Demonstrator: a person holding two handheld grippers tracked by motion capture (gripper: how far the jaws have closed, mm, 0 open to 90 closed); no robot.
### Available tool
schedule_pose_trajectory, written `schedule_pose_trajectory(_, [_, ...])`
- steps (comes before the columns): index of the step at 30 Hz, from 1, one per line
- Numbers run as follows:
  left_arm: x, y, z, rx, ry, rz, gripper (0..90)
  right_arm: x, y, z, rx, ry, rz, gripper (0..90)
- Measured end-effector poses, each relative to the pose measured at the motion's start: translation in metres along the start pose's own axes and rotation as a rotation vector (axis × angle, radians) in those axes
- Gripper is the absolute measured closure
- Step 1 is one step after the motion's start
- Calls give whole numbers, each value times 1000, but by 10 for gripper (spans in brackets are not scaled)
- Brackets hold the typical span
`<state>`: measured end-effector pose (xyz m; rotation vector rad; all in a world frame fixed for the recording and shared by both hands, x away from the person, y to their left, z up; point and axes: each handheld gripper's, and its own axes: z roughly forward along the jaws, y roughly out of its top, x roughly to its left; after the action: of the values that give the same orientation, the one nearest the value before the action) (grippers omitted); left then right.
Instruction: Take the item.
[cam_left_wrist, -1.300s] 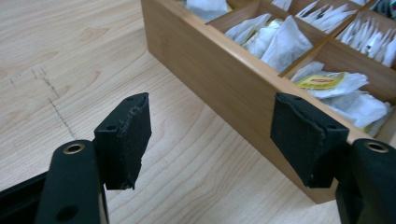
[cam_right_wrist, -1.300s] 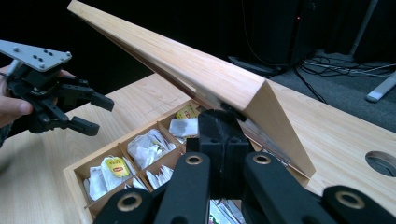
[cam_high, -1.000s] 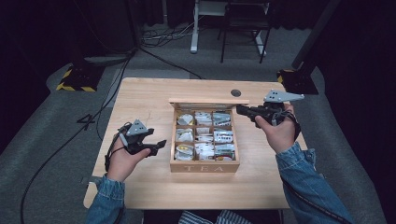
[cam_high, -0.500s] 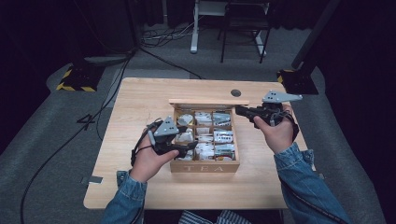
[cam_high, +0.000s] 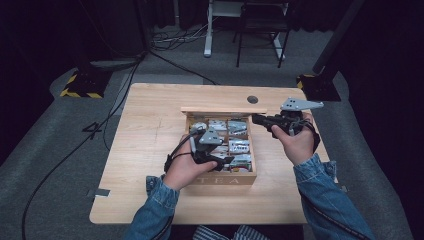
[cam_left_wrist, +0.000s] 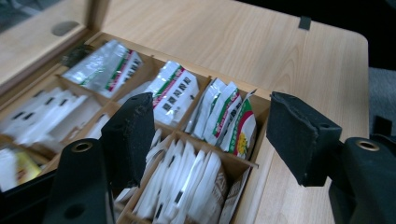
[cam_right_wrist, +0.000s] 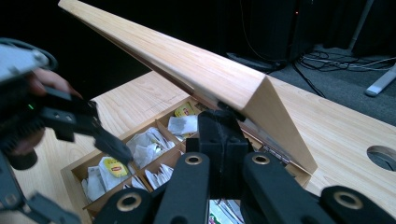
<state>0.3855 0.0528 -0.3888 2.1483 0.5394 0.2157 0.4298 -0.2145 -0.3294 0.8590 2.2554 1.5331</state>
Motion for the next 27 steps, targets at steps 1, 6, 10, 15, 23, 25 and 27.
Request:
schedule_pose_trajectory(1, [0,1,3,2,-3,1,332,0,0,0,0,0,0,900])
schedule_pose_trajectory(6, [0,1,13,0,-31,-6,346,0,-1,0,-3,4,9,900])
schedule_pose_trajectory(10, [2,2,21,-24,-49,-31,372,0,-1,-1,9,-2,2,900])
schedule_pose_trajectory(15, [3,1,36,-30,-81,-45,394,-1,-2,-2,7,-8,9,900])
schedule_pose_trajectory(23, [-2,-2,60,19,-135,-46,448,0,0,-3,12,-11,3,900])
schedule_pose_trajectory(25, [-2,-2,63,33,-155,-56,473,0,0,-3,12,-10,3,900])
schedule_pose_trajectory(27, [-3,-3,65,50,-165,-63,476,1,0,-3,12,-10,4,900])
